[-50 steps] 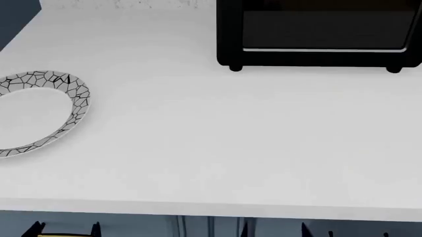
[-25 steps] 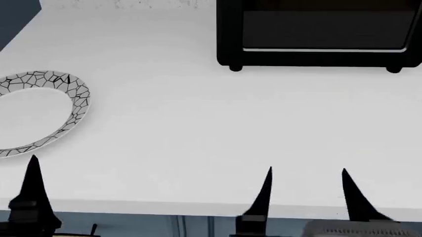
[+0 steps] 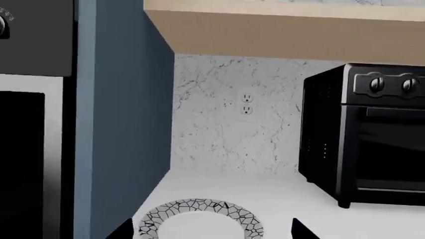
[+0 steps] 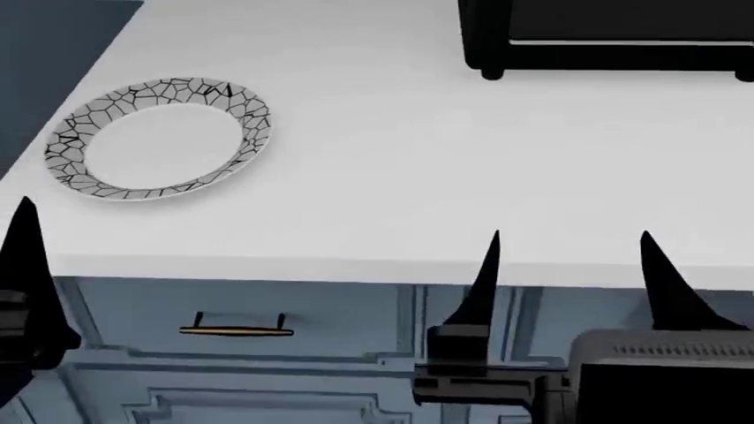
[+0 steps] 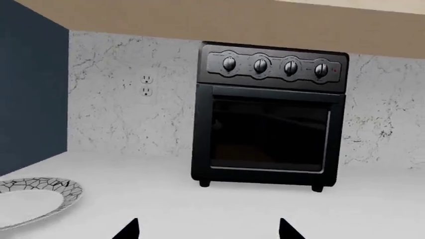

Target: Pick the broccoli from the top rack in the oven and place it on the plate on the counter.

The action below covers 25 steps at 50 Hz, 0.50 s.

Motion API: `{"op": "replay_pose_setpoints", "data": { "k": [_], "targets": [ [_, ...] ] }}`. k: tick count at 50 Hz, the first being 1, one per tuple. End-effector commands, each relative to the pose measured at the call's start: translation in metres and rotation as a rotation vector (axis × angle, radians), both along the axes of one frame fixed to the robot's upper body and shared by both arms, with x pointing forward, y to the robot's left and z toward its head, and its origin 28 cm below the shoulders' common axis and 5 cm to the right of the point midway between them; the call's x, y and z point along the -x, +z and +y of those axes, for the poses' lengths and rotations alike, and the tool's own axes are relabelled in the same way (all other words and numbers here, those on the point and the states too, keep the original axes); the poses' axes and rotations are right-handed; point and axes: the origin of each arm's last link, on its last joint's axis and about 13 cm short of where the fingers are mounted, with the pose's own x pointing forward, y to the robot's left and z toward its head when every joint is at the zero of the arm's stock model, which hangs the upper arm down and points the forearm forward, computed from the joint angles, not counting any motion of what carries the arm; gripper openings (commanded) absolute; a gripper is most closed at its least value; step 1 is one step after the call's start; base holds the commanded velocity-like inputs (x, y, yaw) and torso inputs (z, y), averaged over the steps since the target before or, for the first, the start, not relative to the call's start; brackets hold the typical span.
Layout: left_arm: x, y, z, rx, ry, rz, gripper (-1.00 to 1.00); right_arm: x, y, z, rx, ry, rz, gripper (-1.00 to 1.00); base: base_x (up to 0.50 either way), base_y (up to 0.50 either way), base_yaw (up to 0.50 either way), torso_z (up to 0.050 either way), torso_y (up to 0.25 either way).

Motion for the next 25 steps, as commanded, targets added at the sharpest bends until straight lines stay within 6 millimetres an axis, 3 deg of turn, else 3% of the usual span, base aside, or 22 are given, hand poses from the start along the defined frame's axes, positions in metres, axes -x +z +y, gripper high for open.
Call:
{"op": "replay_pose_setpoints", "data": {
  "k": [1, 7, 14, 19, 25],
  "targets": [
    [0.005, 0.008, -0.002, -0.011, -0.009, -0.018, 1.00, 0.002, 0.005, 0.002, 0.015, 0.010, -0.008, 1.00, -0.10, 0.50, 0.00, 0.000, 0.000],
    [0.005, 0.018, -0.001, 0.002, -0.011, -0.033, 1.00, 0.002, 0.011, 0.001, 0.018, 0.023, -0.015, 1.00, -0.02, 0.50, 0.00, 0.000, 0.000],
    [0.003, 0.062, 0.002, 0.007, -0.001, -0.063, 1.00, -0.006, 0.036, -0.005, 0.017, 0.005, -0.022, 1.00, 0.00, 0.50, 0.00, 0.000, 0.000],
    [-0.012, 0.086, 0.000, -0.009, 0.017, -0.047, 1.00, -0.011, 0.058, -0.010, 0.011, -0.021, -0.031, 1.00, 0.00, 0.50, 0.00, 0.000, 0.000],
    [-0.024, 0.114, 0.001, -0.022, 0.037, -0.034, 1.00, -0.009, 0.066, -0.010, 0.008, -0.031, -0.044, 1.00, 0.00, 0.05, 0.00, 0.000, 0.000]
  ]
}}
